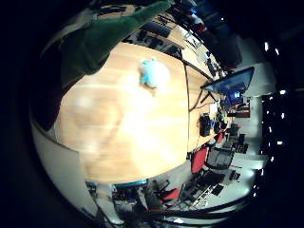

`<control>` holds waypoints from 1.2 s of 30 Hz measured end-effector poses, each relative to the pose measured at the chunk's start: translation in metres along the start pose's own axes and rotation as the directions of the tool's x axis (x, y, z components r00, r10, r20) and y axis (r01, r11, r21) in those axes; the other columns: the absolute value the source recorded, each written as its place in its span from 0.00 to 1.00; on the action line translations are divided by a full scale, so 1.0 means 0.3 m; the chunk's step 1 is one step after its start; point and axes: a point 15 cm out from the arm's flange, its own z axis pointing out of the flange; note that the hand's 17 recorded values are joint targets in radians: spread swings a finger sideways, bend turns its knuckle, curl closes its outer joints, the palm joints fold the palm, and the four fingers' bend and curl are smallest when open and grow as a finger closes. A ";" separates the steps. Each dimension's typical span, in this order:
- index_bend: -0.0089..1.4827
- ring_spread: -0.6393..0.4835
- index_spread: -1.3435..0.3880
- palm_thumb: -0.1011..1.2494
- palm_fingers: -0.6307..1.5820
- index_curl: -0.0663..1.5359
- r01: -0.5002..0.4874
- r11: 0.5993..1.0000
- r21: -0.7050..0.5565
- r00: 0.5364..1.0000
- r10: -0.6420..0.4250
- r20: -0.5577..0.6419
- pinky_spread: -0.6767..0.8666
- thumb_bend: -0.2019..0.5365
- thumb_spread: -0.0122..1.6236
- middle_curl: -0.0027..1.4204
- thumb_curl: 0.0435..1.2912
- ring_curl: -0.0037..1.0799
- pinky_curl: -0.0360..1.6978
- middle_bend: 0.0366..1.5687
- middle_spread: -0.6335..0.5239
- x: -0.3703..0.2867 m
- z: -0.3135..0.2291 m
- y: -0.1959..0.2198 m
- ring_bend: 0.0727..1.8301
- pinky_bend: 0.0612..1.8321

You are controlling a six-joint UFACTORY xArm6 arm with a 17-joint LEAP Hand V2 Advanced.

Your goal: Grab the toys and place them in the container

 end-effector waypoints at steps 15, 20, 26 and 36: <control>0.67 0.38 0.60 0.59 0.86 0.44 0.208 0.978 -0.007 0.977 -0.207 0.054 0.23 0.25 0.73 0.40 0.18 0.49 0.36 0.78 0.38 -0.528 -0.016 0.027 0.74 0.66; 0.68 0.38 0.60 0.59 0.86 0.44 0.240 0.970 -0.025 0.969 -0.238 0.068 0.23 0.25 0.74 0.40 0.18 0.49 0.36 0.78 0.38 -0.600 0.002 0.066 0.74 0.66; 0.68 0.38 0.60 0.59 0.86 0.44 0.296 0.954 -0.041 0.953 -0.292 0.082 0.23 0.25 0.74 0.40 0.18 0.49 0.36 0.78 0.38 -0.721 0.016 0.108 0.74 0.66; 0.68 0.38 0.60 0.59 0.86 0.43 0.358 0.932 -0.065 0.931 -0.350 0.104 0.23 0.25 0.74 0.39 0.18 0.49 0.37 0.78 0.38 -0.901 0.050 0.180 0.74 0.66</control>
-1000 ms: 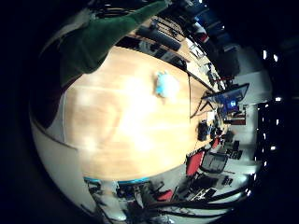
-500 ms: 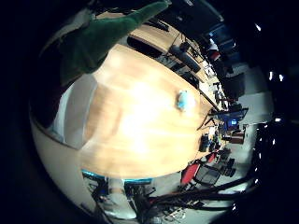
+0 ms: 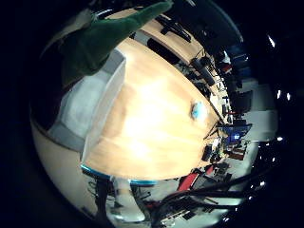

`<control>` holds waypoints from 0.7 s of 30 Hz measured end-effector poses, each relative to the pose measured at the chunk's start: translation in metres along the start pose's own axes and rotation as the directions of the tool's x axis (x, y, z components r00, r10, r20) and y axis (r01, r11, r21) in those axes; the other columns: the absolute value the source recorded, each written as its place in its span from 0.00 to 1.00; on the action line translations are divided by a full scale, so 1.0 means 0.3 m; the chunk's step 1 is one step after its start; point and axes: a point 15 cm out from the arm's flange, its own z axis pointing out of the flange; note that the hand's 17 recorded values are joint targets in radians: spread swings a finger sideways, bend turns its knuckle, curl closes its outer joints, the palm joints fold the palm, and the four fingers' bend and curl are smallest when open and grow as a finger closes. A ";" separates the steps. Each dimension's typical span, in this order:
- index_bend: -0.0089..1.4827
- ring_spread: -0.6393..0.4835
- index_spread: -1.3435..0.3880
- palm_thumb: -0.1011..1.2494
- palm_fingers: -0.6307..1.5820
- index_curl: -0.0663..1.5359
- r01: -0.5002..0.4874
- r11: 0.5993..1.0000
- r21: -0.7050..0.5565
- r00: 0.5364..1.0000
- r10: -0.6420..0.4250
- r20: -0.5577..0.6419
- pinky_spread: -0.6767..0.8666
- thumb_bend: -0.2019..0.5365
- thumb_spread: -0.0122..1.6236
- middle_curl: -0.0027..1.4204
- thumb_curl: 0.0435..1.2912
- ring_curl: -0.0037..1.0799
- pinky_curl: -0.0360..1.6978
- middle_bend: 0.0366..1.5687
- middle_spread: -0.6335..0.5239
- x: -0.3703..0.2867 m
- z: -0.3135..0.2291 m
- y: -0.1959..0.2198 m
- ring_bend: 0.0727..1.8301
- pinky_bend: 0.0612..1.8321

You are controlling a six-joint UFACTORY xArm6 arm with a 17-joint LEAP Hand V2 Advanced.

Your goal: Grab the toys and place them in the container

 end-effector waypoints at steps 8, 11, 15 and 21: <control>0.68 0.38 0.60 0.59 0.86 0.43 -0.002 0.998 -0.068 1.000 0.002 0.008 0.23 0.25 0.73 0.39 0.18 0.49 0.37 0.78 0.38 -0.036 0.104 0.032 0.74 0.66; 0.68 0.38 0.60 0.59 0.86 0.43 0.041 0.997 -0.070 0.999 -0.041 0.013 0.23 0.25 0.73 0.39 0.18 0.49 0.37 0.78 0.38 -0.046 0.114 0.031 0.74 0.66; 0.68 0.38 0.60 0.59 0.86 0.43 0.016 0.998 -0.065 1.000 -0.015 0.010 0.23 0.25 0.73 0.39 0.18 0.49 0.37 0.79 0.38 -0.057 0.114 0.027 0.74 0.66; 0.68 0.38 0.60 0.58 0.86 0.44 0.030 0.997 -0.073 0.999 -0.029 0.017 0.23 0.25 0.73 0.39 0.18 0.49 0.37 0.79 0.38 -0.075 0.126 0.026 0.74 0.66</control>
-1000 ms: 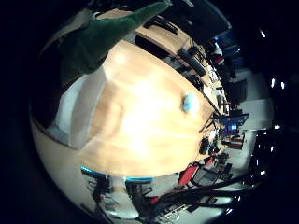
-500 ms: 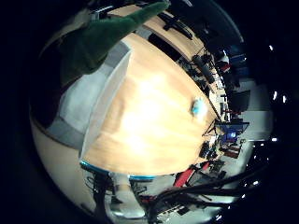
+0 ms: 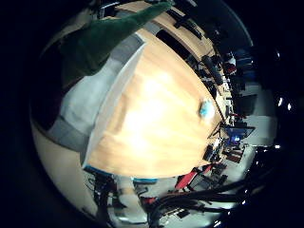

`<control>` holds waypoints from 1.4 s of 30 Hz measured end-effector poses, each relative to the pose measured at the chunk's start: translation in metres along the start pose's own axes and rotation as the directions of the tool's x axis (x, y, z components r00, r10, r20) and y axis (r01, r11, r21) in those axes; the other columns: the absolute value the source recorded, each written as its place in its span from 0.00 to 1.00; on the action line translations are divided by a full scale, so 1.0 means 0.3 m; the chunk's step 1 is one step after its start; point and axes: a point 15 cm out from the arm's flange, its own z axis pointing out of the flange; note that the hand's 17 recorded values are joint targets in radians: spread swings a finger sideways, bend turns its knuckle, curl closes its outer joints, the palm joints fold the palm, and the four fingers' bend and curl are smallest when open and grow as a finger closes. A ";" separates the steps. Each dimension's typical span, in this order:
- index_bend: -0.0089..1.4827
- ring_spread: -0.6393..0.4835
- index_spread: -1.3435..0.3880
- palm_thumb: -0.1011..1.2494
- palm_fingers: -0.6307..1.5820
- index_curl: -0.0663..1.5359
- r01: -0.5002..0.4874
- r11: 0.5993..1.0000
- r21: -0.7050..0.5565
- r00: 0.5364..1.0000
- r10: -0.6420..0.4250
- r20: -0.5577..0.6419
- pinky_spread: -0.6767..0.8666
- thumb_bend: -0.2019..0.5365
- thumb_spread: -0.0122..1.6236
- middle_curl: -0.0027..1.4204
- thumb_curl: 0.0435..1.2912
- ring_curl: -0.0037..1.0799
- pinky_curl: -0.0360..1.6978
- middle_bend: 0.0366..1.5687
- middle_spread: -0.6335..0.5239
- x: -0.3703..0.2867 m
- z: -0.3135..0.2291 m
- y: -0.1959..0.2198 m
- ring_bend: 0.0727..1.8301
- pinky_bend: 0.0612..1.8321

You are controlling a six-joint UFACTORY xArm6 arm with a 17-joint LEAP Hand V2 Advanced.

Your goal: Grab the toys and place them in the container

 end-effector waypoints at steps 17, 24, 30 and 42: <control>0.68 0.38 0.60 0.58 0.85 0.44 0.058 0.998 -0.010 0.998 -0.058 0.004 0.23 0.25 0.73 0.39 0.17 0.49 0.37 0.78 0.38 -0.086 0.053 -0.029 0.74 0.67; 0.64 0.37 0.59 0.56 0.84 0.43 0.064 0.998 -0.016 0.998 -0.064 0.004 0.22 0.24 0.73 0.39 0.17 0.48 0.36 0.77 0.38 -0.078 0.061 -0.032 0.74 0.66; 0.54 0.35 0.56 0.50 0.81 0.41 0.070 0.997 -0.021 0.997 -0.070 -0.005 0.17 0.23 0.72 0.37 0.16 0.46 0.34 0.75 0.36 -0.073 0.068 -0.028 0.71 0.63; 0.31 0.30 0.46 0.37 0.74 0.36 0.106 0.994 -0.037 0.994 -0.106 -0.002 0.10 0.23 0.70 0.32 0.14 0.42 0.31 0.57 0.27 -0.090 0.093 -0.039 0.63 0.62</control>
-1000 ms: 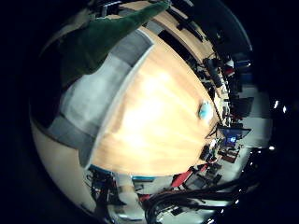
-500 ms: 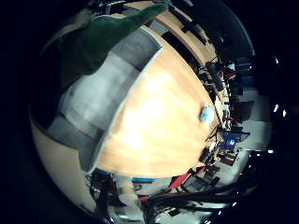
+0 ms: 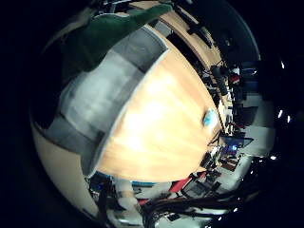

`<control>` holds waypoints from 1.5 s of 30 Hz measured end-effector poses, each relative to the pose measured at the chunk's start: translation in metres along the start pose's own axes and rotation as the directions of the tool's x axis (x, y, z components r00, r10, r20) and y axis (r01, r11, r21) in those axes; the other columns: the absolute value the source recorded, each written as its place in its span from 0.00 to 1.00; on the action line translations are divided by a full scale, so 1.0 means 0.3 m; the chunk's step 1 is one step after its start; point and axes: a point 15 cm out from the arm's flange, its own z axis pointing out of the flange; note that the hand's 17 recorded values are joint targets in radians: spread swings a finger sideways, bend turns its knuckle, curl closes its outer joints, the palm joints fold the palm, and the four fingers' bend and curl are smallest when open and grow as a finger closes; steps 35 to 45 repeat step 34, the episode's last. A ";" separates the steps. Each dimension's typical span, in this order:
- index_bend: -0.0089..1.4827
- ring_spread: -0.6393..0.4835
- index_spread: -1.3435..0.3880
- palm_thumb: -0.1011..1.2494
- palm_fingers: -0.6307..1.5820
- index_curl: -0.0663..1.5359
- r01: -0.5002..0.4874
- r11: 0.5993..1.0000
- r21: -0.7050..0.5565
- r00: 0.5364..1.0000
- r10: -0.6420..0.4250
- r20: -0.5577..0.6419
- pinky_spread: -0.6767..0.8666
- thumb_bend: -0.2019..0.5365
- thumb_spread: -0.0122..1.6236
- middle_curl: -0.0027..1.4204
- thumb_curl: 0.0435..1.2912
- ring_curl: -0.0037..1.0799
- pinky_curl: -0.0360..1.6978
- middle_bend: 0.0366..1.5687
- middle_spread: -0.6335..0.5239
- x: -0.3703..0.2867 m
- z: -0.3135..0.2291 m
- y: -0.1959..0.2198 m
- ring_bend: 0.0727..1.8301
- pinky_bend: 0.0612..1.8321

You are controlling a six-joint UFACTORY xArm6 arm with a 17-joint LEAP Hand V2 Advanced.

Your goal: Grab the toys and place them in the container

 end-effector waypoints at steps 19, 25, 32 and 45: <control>0.31 0.29 0.44 0.13 0.42 0.36 0.057 0.998 -0.009 0.998 -0.057 0.009 0.40 0.22 0.55 0.27 0.16 0.29 0.22 0.35 0.28 0.004 -0.002 0.005 0.41 0.43; 0.30 0.33 0.45 0.12 0.41 0.33 0.061 0.998 -0.007 0.998 -0.061 0.010 0.55 0.23 0.53 0.25 0.18 0.25 0.20 0.30 0.31 0.010 -0.003 0.004 0.36 0.41; 0.28 0.33 0.45 0.11 0.42 0.32 0.061 0.998 -0.008 0.998 -0.061 0.011 0.61 0.23 0.53 0.24 0.19 0.24 0.17 0.27 0.31 0.010 -0.002 0.005 0.34 0.38; 0.27 0.33 0.45 0.11 0.43 0.31 0.063 0.998 -0.005 0.998 -0.063 0.010 0.61 0.23 0.53 0.24 0.19 0.23 0.17 0.26 0.31 0.012 -0.005 0.005 0.34 0.37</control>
